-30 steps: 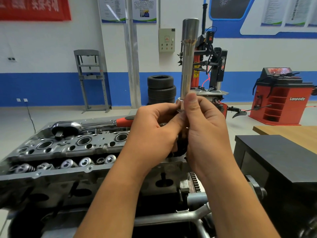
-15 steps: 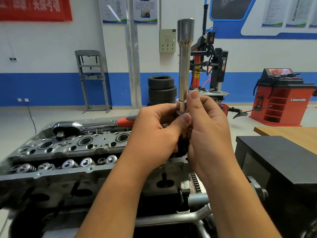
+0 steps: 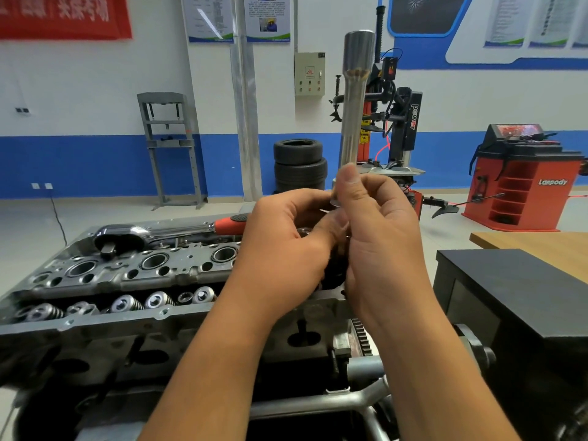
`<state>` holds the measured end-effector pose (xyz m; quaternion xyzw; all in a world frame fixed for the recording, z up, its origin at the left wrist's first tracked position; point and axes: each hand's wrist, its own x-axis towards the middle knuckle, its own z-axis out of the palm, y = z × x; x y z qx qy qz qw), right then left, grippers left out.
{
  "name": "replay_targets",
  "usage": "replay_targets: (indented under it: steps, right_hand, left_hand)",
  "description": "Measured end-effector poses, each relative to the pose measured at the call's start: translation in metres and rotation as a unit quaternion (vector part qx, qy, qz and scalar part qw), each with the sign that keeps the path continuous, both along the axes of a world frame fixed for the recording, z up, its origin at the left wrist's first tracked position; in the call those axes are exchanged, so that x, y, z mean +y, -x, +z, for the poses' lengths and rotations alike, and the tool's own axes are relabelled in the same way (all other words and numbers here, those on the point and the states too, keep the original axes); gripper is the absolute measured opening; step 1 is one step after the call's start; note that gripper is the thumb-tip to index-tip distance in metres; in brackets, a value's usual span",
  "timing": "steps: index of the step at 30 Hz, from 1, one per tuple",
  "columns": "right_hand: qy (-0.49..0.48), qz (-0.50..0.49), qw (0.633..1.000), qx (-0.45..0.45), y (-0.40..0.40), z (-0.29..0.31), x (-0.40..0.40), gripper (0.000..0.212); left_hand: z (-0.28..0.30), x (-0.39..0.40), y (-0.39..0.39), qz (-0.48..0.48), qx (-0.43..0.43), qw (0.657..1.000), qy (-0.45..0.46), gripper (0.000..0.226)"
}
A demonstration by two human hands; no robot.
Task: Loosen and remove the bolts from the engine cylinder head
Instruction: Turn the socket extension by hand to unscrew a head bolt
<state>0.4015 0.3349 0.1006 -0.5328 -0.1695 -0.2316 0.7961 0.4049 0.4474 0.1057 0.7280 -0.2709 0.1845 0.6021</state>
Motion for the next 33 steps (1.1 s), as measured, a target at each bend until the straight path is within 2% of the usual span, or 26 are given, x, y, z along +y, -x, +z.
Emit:
replay_targets:
  steps: [5, 10, 12, 15, 17, 20, 22, 26, 29, 31, 33]
  right_hand:
    - [0.015, -0.016, 1.000, -0.013, 0.0010, 0.0001, 0.0010, 0.035]
    - [0.016, -0.017, 1.000, -0.003, 0.0019, 0.0004, 0.0018, 0.046]
    - [0.005, -0.022, 1.000, 0.002, -0.0001, 0.0009, 0.0021, 0.047]
    - [-0.008, -0.016, 1.000, 0.004, -0.0018, 0.0009, 0.0015, 0.038]
    - [0.001, -0.020, 1.000, -0.001, -0.0019, -0.0012, 0.0006, 0.042]
    - [0.004, -0.001, 1.000, -0.014, -0.0012, -0.0022, 0.0010, 0.033]
    - [0.006, -0.003, 1.000, -0.007, -0.0011, -0.0010, 0.0012, 0.037]
    - [-0.008, -0.008, 1.000, -0.002, -0.0020, 0.0004, 0.0009, 0.034]
    - [0.009, -0.033, 0.999, -0.010, -0.0007, 0.0000, 0.0019, 0.044]
    - [0.012, -0.016, 1.000, -0.018, 0.0000, -0.0010, 0.0021, 0.038]
    - [0.008, -0.003, 1.000, -0.013, 0.0010, -0.0005, 0.0013, 0.041]
  left_hand:
    - [-0.0024, 0.0011, -0.0026, 0.032, -0.006, 0.999, 0.008, 0.014]
    - [0.0005, 0.0011, 0.0008, -0.028, 0.013, 0.999, 0.036, 0.016]
    - [0.0006, 0.0003, 0.0001, -0.011, 0.006, 0.999, 0.042, 0.012]
    - [-0.0001, 0.0001, -0.0008, 0.023, 0.004, 0.999, 0.041, 0.011]
    - [-0.0006, 0.0007, -0.0015, 0.037, 0.003, 0.999, 0.039, 0.011]
    - [-0.0003, 0.0011, -0.0001, 0.000, 0.008, 0.999, 0.049, 0.011]
    - [0.0005, 0.0009, 0.0016, -0.029, 0.019, 0.998, 0.052, 0.013]
    - [0.0011, 0.0009, -0.0002, 0.000, 0.007, 0.999, 0.037, 0.012]
    - [-0.0007, 0.0017, -0.0023, 0.031, 0.003, 0.999, 0.027, 0.015]
    - [-0.0008, 0.0017, -0.0011, 0.016, 0.004, 0.999, 0.037, 0.012]
    - [-0.0003, 0.0016, 0.0006, -0.016, 0.015, 0.999, 0.050, 0.012]
